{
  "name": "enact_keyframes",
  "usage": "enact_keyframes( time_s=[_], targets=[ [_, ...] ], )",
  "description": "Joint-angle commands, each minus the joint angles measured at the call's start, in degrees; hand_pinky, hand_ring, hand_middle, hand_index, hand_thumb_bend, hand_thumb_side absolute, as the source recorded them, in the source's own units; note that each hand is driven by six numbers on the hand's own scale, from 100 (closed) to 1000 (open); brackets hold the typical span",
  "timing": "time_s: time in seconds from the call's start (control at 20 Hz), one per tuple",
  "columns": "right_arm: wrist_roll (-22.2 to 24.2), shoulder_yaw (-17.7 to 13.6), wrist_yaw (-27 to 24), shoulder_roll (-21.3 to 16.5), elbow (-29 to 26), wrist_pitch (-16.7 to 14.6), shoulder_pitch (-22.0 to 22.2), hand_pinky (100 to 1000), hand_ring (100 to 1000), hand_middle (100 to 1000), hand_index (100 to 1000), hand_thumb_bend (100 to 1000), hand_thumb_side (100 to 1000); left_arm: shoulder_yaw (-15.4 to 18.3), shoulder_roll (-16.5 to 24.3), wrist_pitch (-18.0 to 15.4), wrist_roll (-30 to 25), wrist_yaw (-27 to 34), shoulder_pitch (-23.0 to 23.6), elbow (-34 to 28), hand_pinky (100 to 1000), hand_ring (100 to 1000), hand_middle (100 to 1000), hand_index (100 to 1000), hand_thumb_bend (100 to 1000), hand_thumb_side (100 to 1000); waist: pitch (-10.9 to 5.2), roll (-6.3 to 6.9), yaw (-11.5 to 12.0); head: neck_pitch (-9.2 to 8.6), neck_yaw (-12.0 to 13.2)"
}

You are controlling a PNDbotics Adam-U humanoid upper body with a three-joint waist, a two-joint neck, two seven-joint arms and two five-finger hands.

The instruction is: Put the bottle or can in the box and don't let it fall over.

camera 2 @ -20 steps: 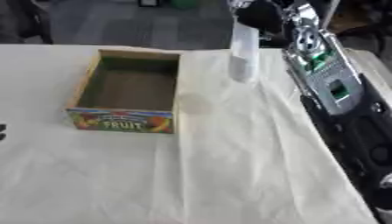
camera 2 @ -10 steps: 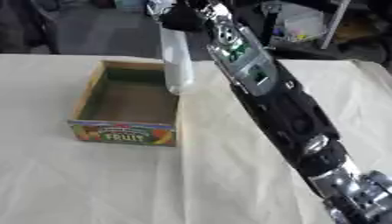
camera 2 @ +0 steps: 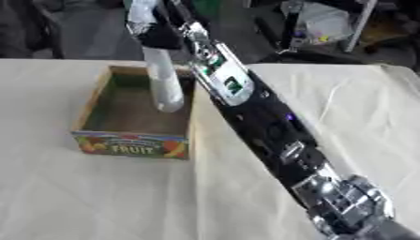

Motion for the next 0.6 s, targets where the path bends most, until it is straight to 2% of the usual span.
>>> enact_keyframes(
  time_s=[0.05, 0.1, 0.3, 0.6],
  targets=[
    [0.94, -0.87, -1.53, 0.64, 2.36, -2.84, -0.75, 720, 524, 442, 692, 149, 100, -0.12, 0.31, -0.10, -0.30, 0.29, -0.62, -1.03, 763, 737, 797, 886, 390, 810, -0.61, 0.40, -0.16, -0.75, -0.21],
    [1.24, -0.84, -1.76, 0.86, 2.95, -3.70, -0.58, 735, 548, 463, 722, 192, 100, -0.13, 0.31, -0.10, -0.30, 0.27, -0.58, -1.01, 763, 737, 797, 886, 391, 810, -0.60, 0.40, -0.25, -0.80, -0.17],
    [2.43, -0.62, -2.20, 1.63, 4.36, -6.94, 0.31, 771, 597, 505, 785, 268, 110, -0.13, 0.29, -0.10, -0.35, 0.13, -0.47, -0.96, 763, 737, 797, 886, 392, 809, -0.63, 0.42, -0.41, -0.77, -0.04],
    [5.96, 0.08, -1.23, 2.00, 5.24, -10.32, 1.45, 824, 677, 576, 873, 345, 303, -0.02, 0.31, -0.11, -0.25, -0.02, -0.29, -0.95, 763, 737, 797, 886, 394, 809, -0.76, 0.51, -0.78, -0.68, 0.19]
  ],
)
